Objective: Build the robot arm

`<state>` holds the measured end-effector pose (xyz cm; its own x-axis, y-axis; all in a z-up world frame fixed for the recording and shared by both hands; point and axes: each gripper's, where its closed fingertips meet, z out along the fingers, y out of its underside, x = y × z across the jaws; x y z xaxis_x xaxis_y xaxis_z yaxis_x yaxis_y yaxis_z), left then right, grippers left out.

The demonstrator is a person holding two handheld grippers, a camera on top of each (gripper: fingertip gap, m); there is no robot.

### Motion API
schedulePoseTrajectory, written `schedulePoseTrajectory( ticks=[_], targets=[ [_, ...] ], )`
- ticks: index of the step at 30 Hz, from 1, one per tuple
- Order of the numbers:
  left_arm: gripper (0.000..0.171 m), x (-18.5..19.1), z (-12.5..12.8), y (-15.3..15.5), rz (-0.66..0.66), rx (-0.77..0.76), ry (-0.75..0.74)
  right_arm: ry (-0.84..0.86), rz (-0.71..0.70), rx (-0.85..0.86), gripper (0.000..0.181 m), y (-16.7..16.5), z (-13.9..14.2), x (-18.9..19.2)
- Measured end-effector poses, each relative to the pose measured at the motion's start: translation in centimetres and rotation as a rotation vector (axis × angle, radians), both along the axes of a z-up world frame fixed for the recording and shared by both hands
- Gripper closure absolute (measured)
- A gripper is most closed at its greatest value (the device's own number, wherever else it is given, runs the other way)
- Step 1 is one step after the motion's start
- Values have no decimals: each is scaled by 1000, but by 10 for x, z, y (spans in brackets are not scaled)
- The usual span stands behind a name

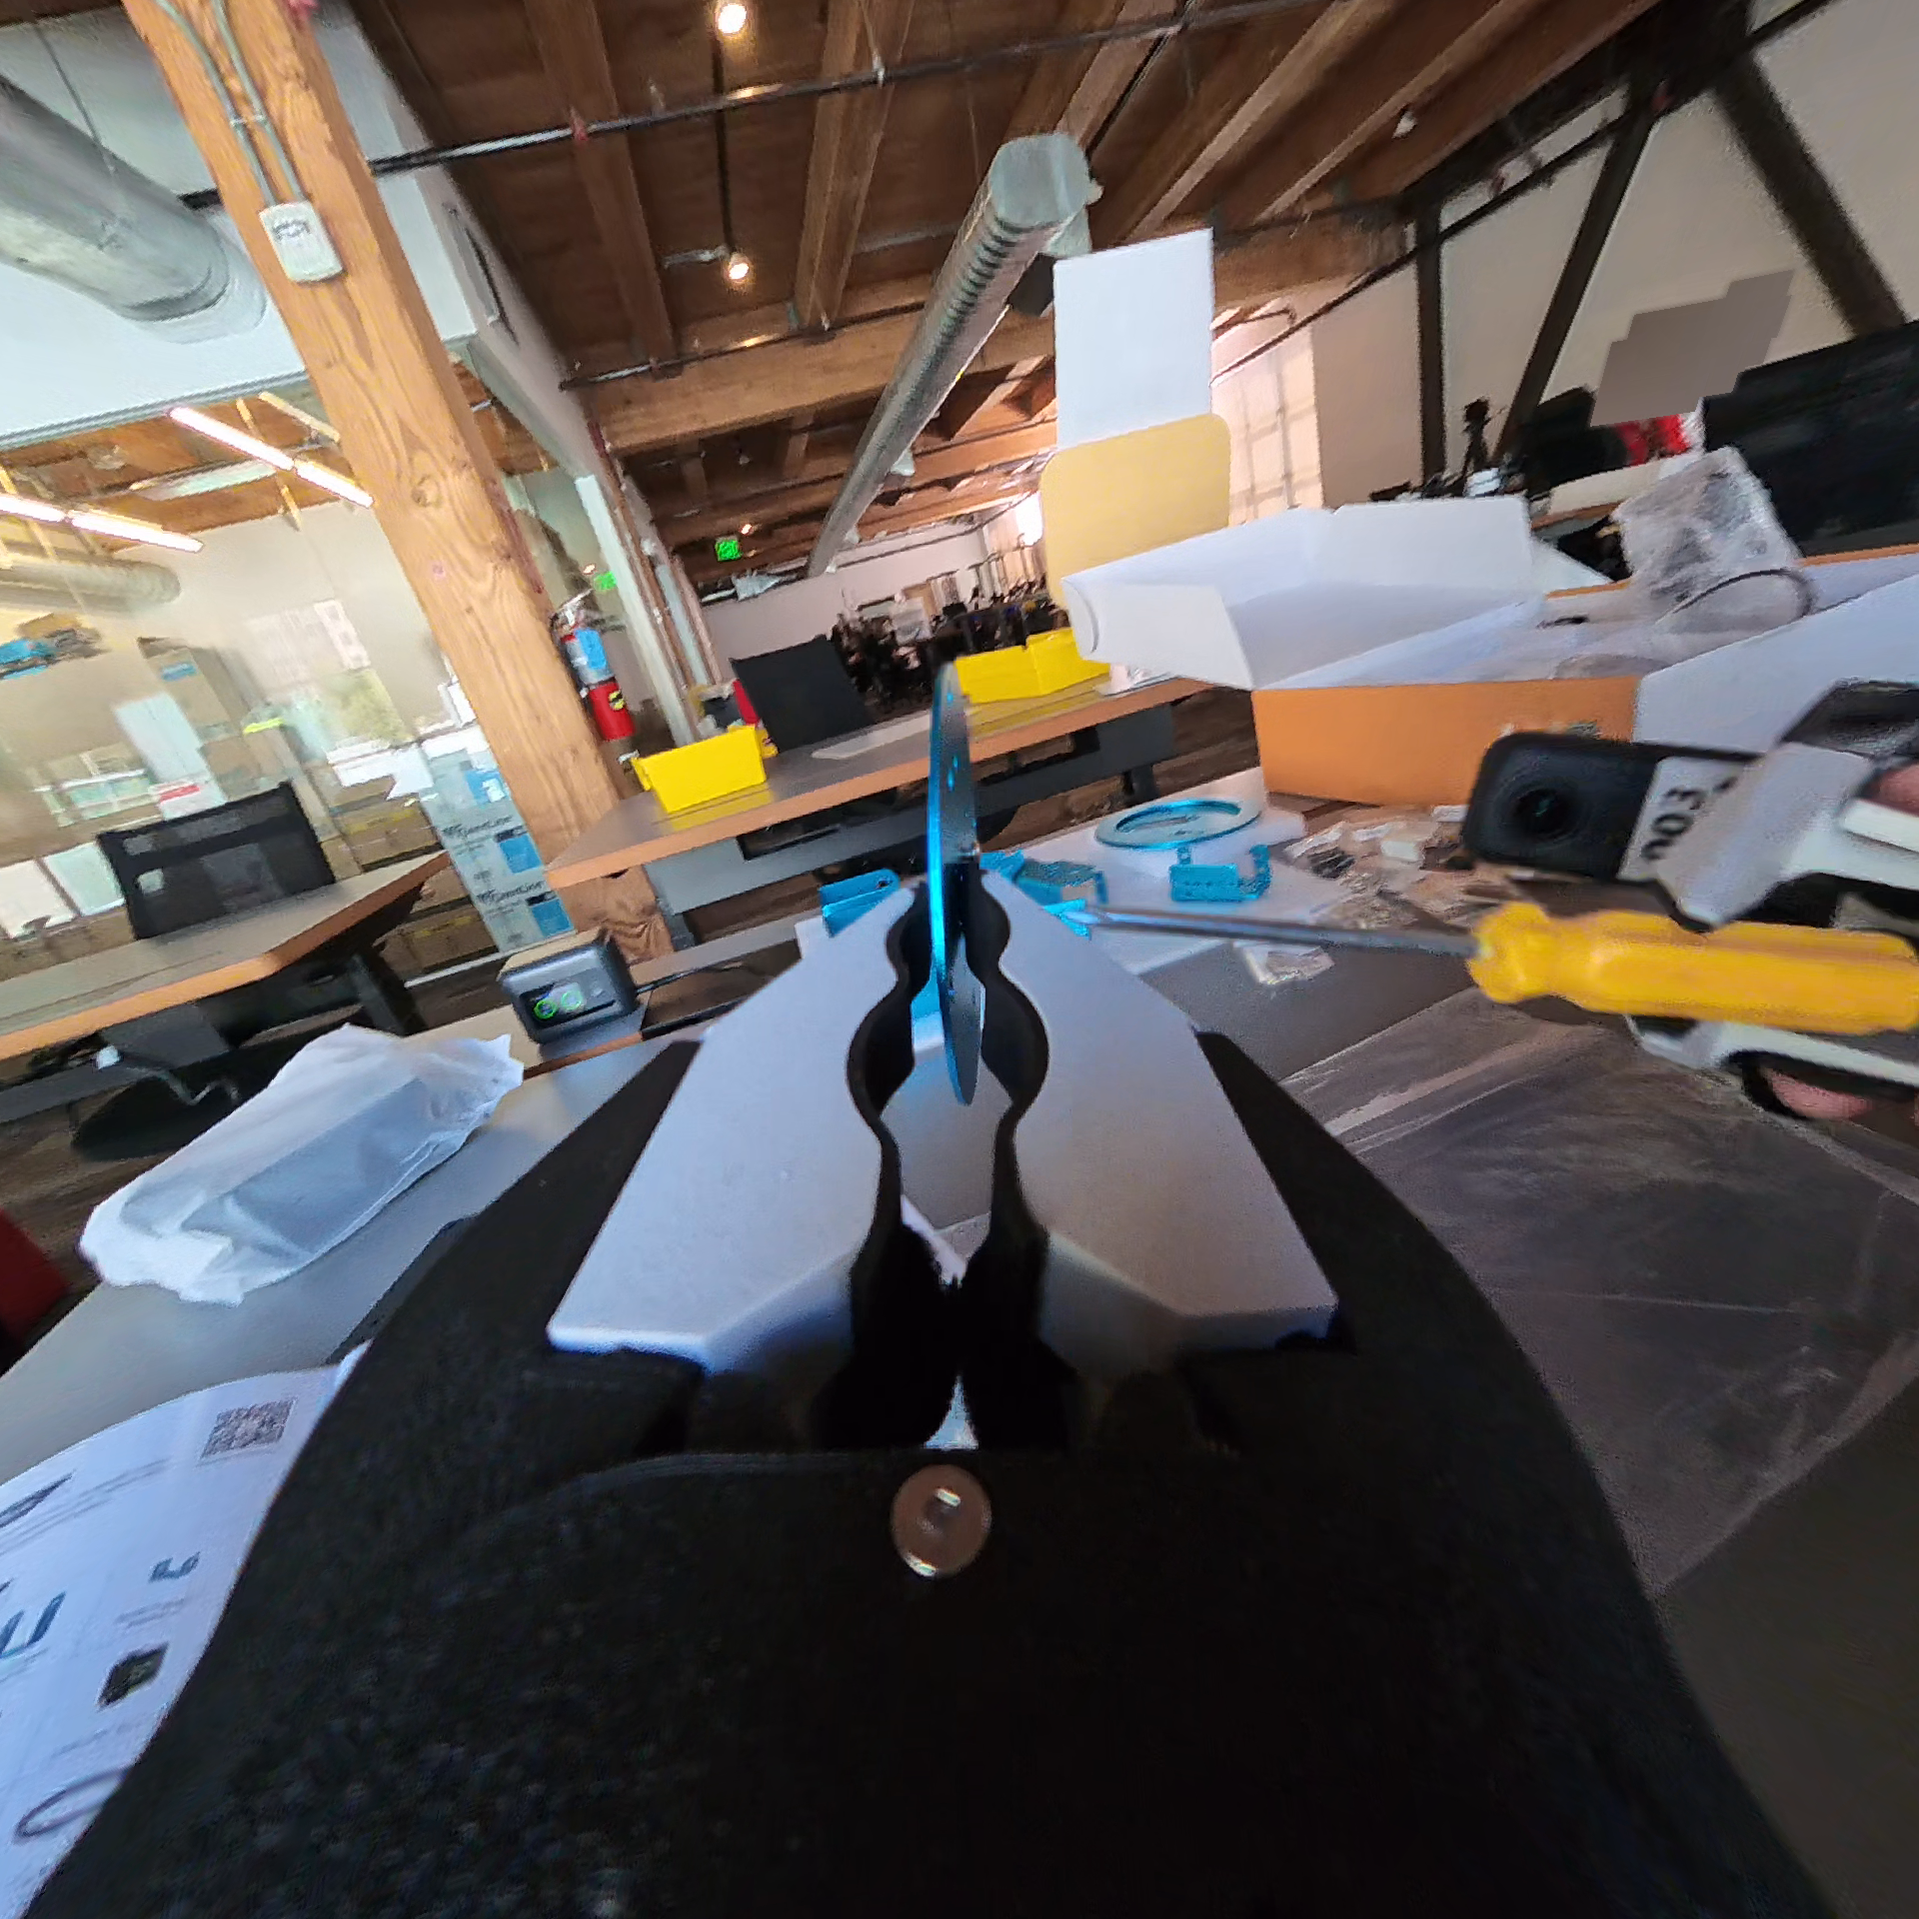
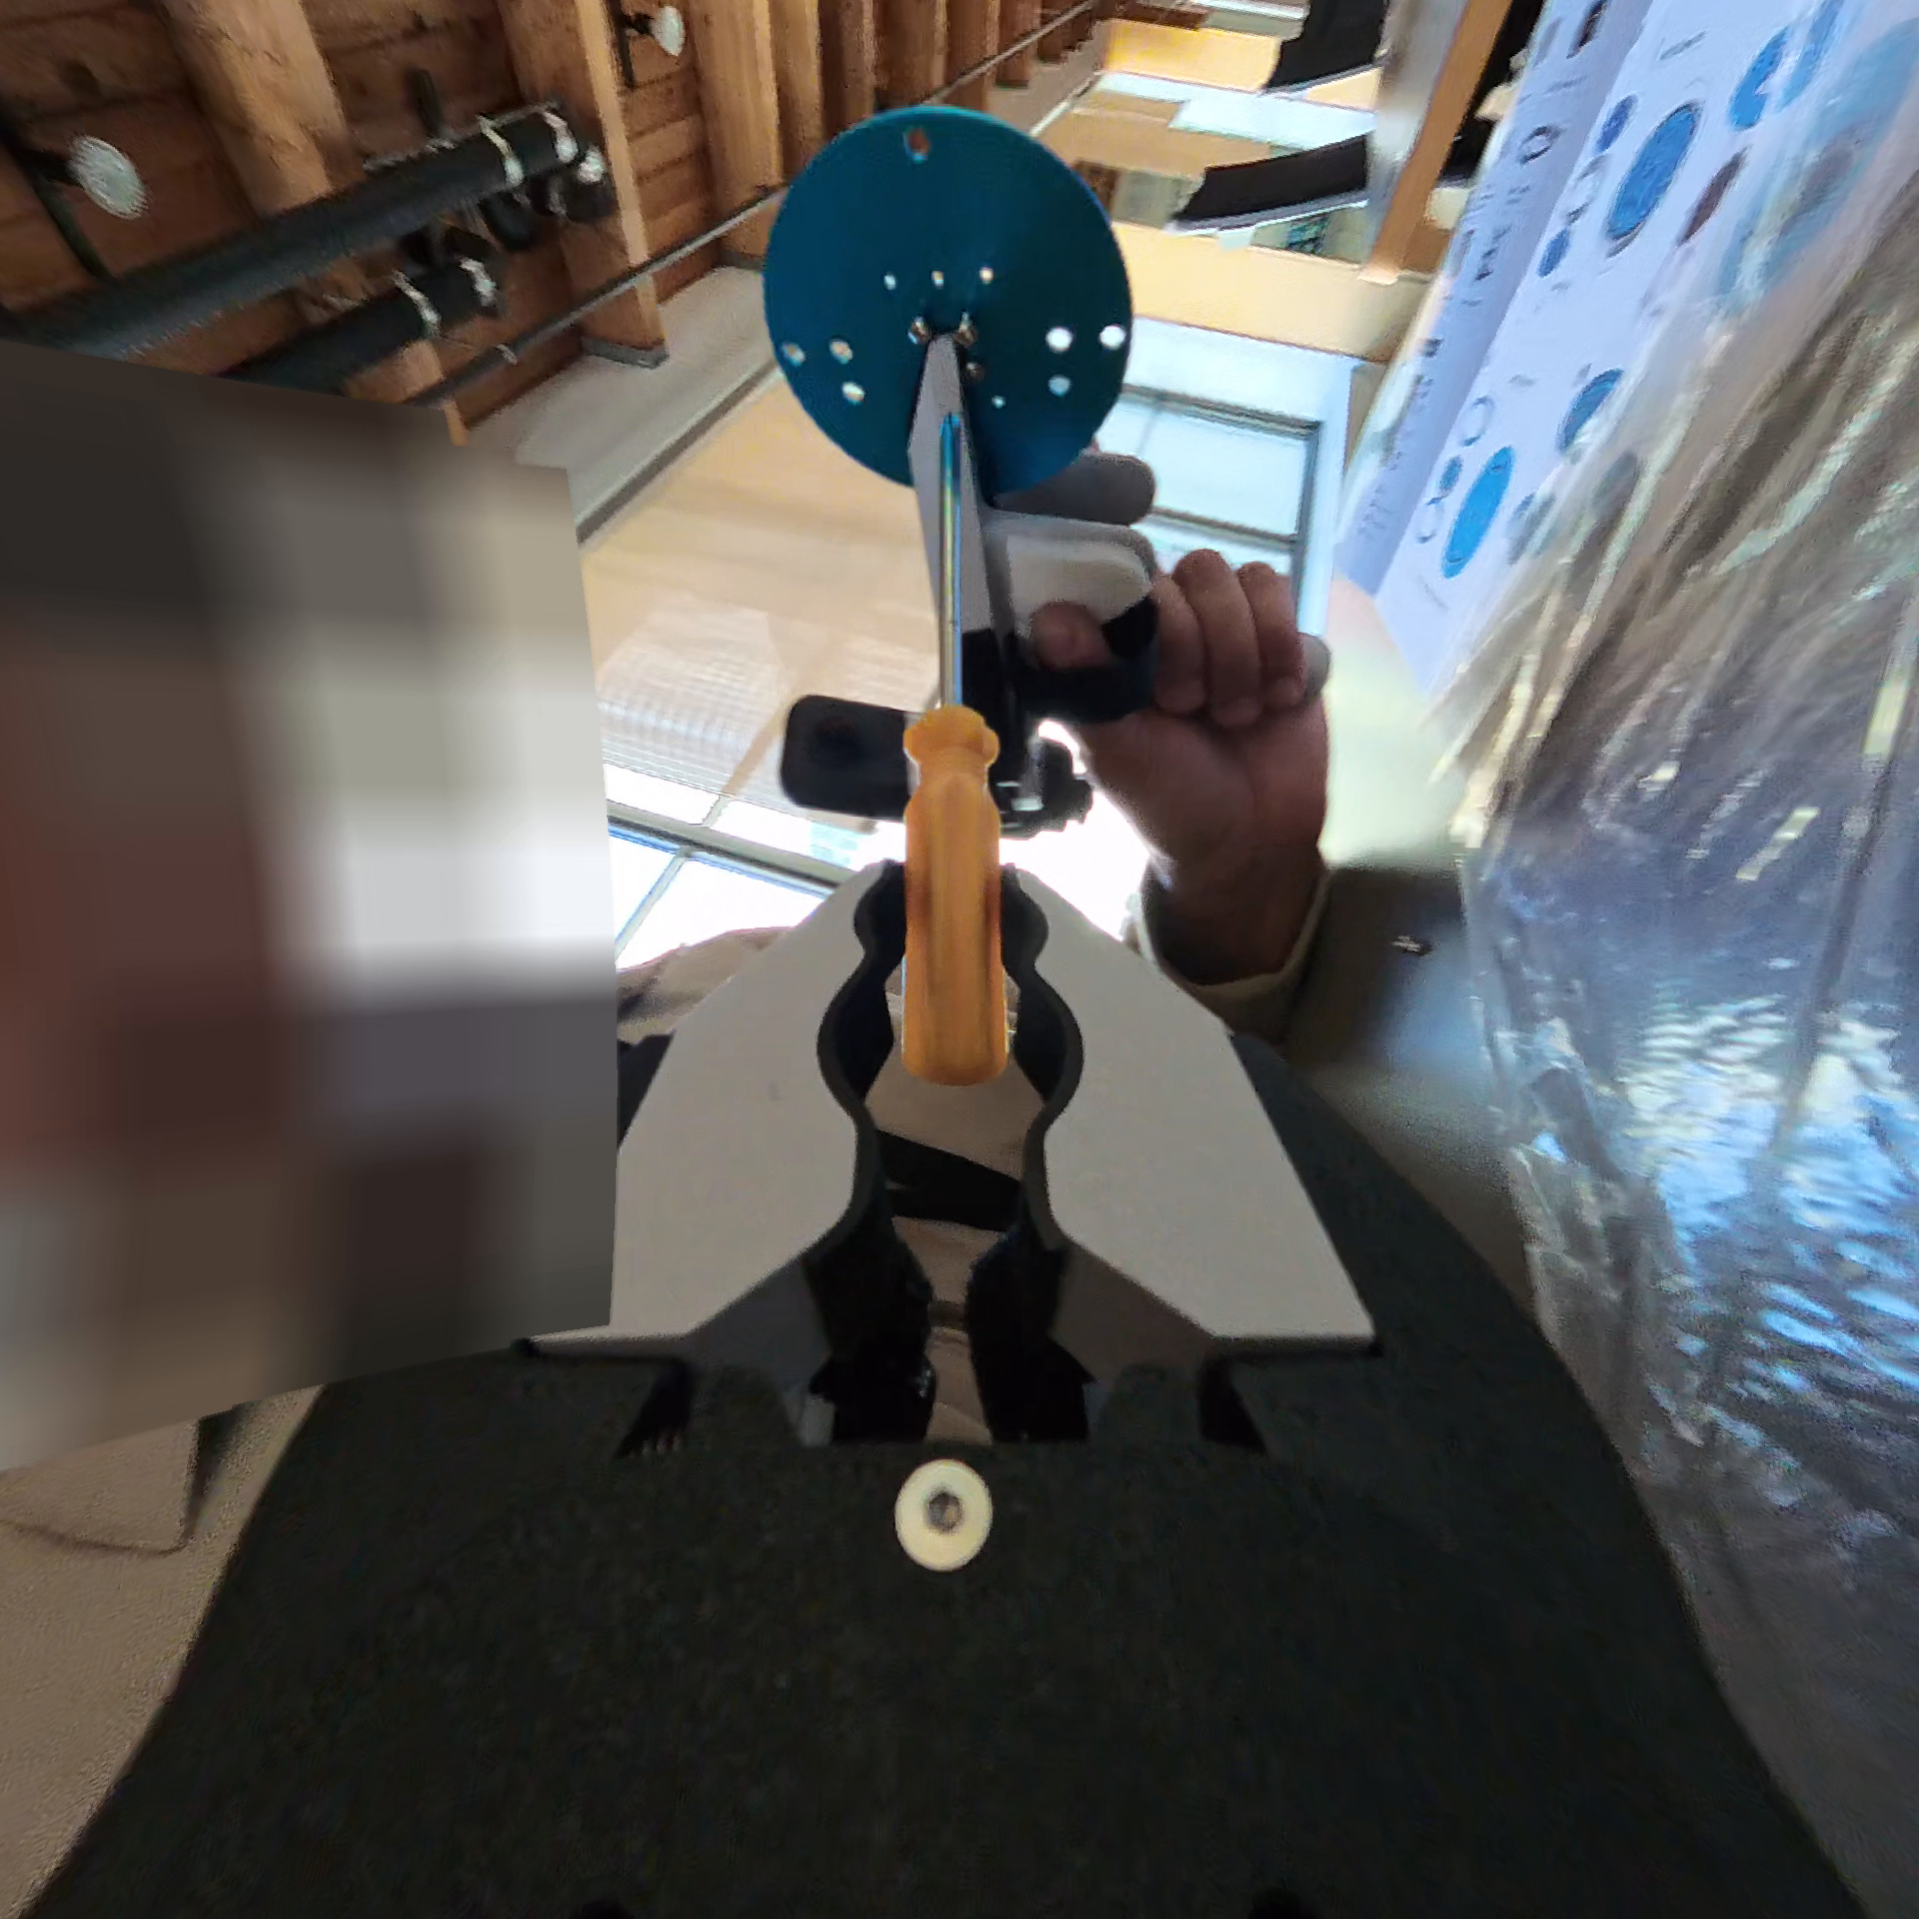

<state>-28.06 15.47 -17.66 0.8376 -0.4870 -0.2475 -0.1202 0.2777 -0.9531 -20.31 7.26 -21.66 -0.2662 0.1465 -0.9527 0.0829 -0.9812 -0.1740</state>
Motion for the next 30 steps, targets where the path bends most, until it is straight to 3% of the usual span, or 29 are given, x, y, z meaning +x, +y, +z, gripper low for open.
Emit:
schedulePoseTrajectory(
  ticks=[1,4,6,9,13,18,30],
  targets=[
    [166,-3,-3,4,20,-21,1,-47,-15,36,164,1,-6,1],
    [166,-5,-18,15,42,-125,-2,-344,-94,342,165,8,-37,4],
    [166,-5,-32,23,51,-218,-4,-616,-166,710,164,21,-52,10],
    [166,-6,-51,31,65,-334,-8,-996,-267,1285,164,45,-51,22],
    [166,-5,-66,36,72,-420,0,-1211,-290,1607,164,54,-44,22],
    [166,1,-72,34,62,-443,21,-1288,-304,1735,164,60,-43,18],
    [166,3,-72,33,51,-448,17,-1294,-294,1708,164,62,-42,15]
  ],
)
